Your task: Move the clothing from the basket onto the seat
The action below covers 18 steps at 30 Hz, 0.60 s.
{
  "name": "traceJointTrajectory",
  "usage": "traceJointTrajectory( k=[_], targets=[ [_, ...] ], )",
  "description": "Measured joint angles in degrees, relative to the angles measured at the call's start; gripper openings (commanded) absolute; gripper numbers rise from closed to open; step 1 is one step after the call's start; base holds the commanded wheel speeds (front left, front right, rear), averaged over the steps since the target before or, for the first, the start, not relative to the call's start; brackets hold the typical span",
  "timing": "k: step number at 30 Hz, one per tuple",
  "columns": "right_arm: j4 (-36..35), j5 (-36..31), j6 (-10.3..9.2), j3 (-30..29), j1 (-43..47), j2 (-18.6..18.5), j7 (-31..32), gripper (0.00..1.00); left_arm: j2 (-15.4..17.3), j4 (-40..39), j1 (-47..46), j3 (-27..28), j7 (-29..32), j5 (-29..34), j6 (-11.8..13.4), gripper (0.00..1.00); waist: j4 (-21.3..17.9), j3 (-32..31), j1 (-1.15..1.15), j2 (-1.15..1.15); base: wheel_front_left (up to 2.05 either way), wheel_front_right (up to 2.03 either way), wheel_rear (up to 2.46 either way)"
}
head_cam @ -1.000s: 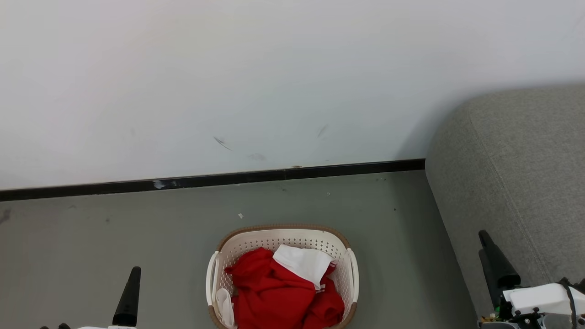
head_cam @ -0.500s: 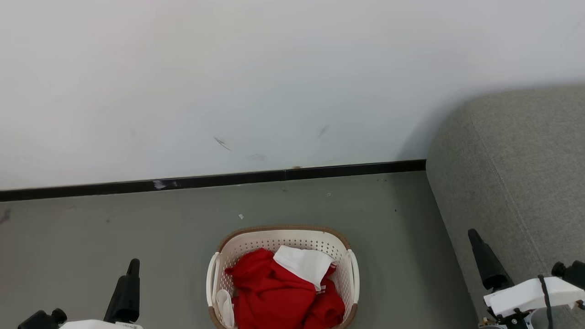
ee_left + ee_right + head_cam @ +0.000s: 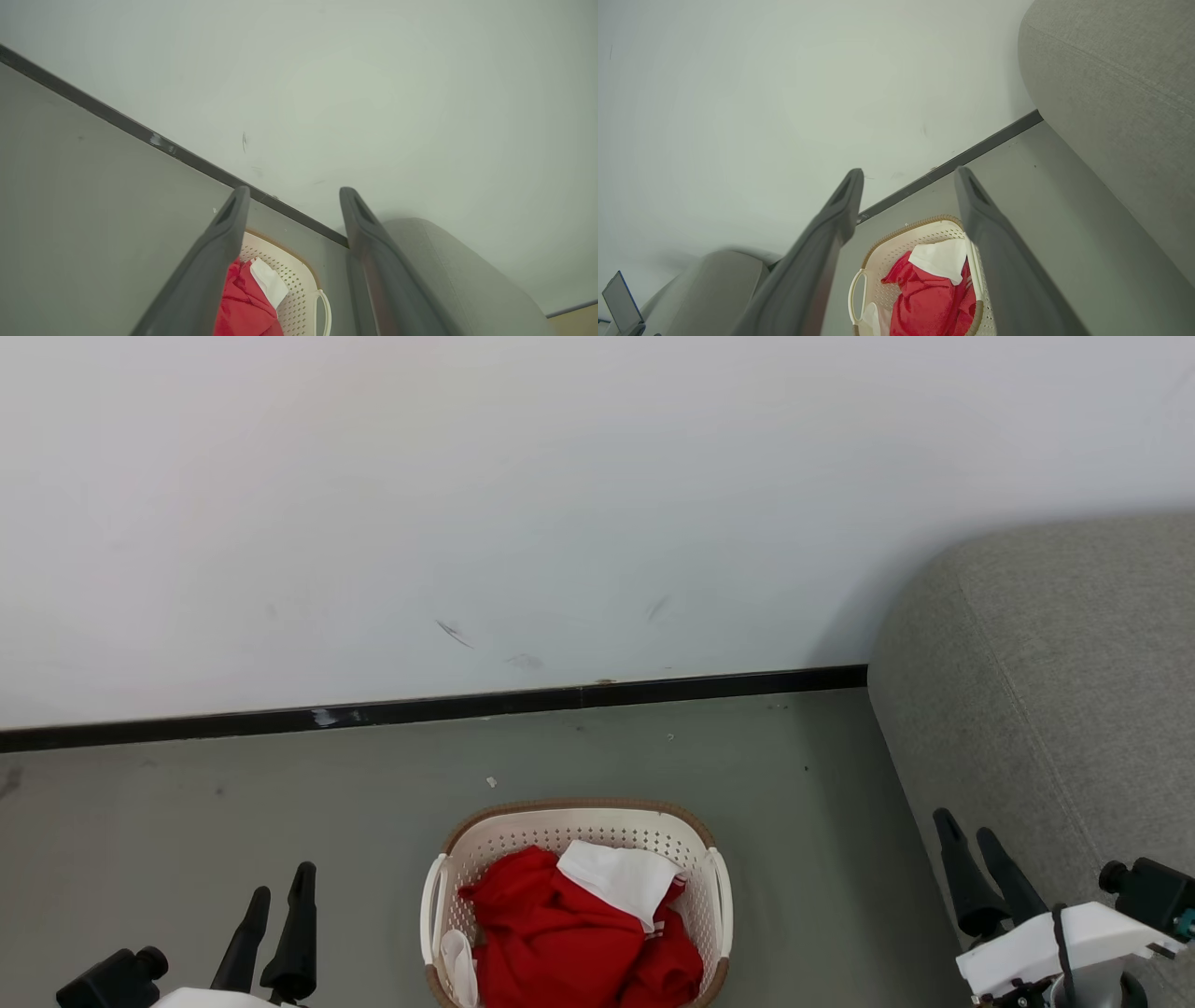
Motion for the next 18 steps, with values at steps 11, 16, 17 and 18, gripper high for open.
traceJointTrajectory(
  k=[11, 16, 17, 18],
  targets=[
    [-0.90, -11.04, 0.00, 0.26, 0.94, 0.19, -2.53, 1.00, -0.25, -1.81, 0.88, -0.16, -2.21, 9.81, 0.18, 1.00, -0.12, 0.54, -0.54, 0.00, 0.00, 0.00, 0.00],
    [-1.31, -15.96, 0.00, 0.48, 0.94, 0.22, -3.52, 1.00, -0.32, -2.52, 0.97, -0.15, -3.10, 14.14, 0.18, 1.00, -0.13, 0.80, -0.66, 0.00, 0.00, 0.00, 0.00],
    [-1.38, -17.12, 0.00, 0.52, 0.94, 0.22, -3.79, 1.00, -0.33, -2.67, 0.98, -0.16, -3.16, 15.13, 0.18, 1.00, -0.13, 0.85, -0.68, 0.00, 0.00, 0.00, 0.00],
    [-1.49, -18.08, 0.00, 0.55, 0.96, 0.22, -4.04, 1.00, -0.34, -2.81, 0.98, -0.20, -3.56, 16.08, 0.18, 1.00, -0.13, 0.91, -0.69, 0.00, 0.00, 0.00, 0.00]
  ],
)
